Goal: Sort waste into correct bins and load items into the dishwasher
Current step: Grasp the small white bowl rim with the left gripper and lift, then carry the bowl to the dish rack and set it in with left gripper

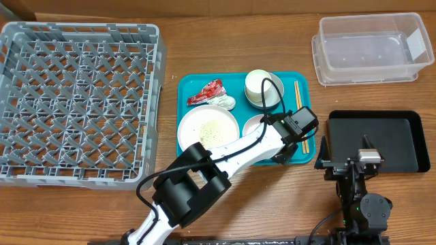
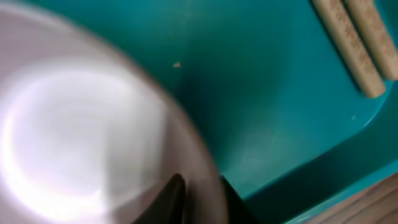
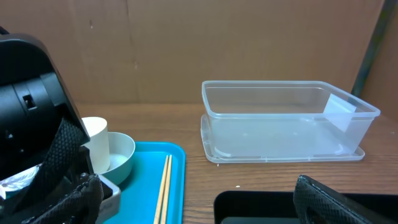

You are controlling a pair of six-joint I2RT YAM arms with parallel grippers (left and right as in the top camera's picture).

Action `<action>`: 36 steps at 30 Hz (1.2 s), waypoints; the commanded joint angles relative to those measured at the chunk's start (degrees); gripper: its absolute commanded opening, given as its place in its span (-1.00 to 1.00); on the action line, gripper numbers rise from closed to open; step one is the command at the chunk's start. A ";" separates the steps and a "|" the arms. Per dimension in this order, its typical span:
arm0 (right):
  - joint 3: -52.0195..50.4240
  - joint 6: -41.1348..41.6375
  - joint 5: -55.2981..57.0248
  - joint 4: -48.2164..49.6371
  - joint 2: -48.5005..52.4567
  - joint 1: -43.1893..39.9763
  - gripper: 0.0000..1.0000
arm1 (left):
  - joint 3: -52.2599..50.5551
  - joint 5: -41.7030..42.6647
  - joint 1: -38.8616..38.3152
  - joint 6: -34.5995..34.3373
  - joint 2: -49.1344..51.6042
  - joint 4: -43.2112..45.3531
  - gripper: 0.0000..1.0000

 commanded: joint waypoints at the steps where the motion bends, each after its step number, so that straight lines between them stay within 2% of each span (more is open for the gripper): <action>1: -0.59 -0.24 0.48 0.35 -0.57 -0.22 0.99 | 2.95 -0.76 -0.20 -0.26 0.70 -0.33 -0.76; 3: -0.59 -0.22 0.48 0.35 -0.57 -0.22 0.99 | 4.79 -0.74 -0.20 -0.26 0.70 -1.81 -0.92; 9: -0.59 -0.22 0.50 0.35 -0.57 -0.22 0.99 | 10.58 -0.76 -0.07 -0.31 0.70 -7.63 -0.92; 13: -0.59 -0.22 0.48 0.35 -0.57 -0.22 0.99 | 18.27 -0.81 1.29 -1.31 0.59 -15.06 -0.92; 17: -0.59 -0.22 0.50 0.35 -0.57 -0.22 0.99 | 31.26 -0.66 6.27 -2.49 0.57 -25.88 -0.92; 22: -0.59 -0.24 0.48 0.35 -0.57 -0.22 0.99 | 46.38 5.79 18.60 -1.79 0.57 -34.07 -0.92; 25: -0.59 -0.22 0.48 0.35 -0.57 -0.22 0.99 | 50.49 14.38 28.87 -1.40 0.57 -34.99 -0.92; 28: -0.59 -0.22 0.48 0.35 -0.57 -0.22 0.99 | 50.38 29.40 40.41 2.78 0.76 -34.32 -0.92; 33: -0.59 -0.22 0.48 0.35 -0.57 -0.22 0.99 | 45.40 57.99 58.47 13.00 1.42 -30.58 -0.92; 36: -0.59 -0.22 0.48 0.35 -0.57 -0.22 0.99 | 41.79 68.00 66.69 15.37 1.42 -29.73 -0.92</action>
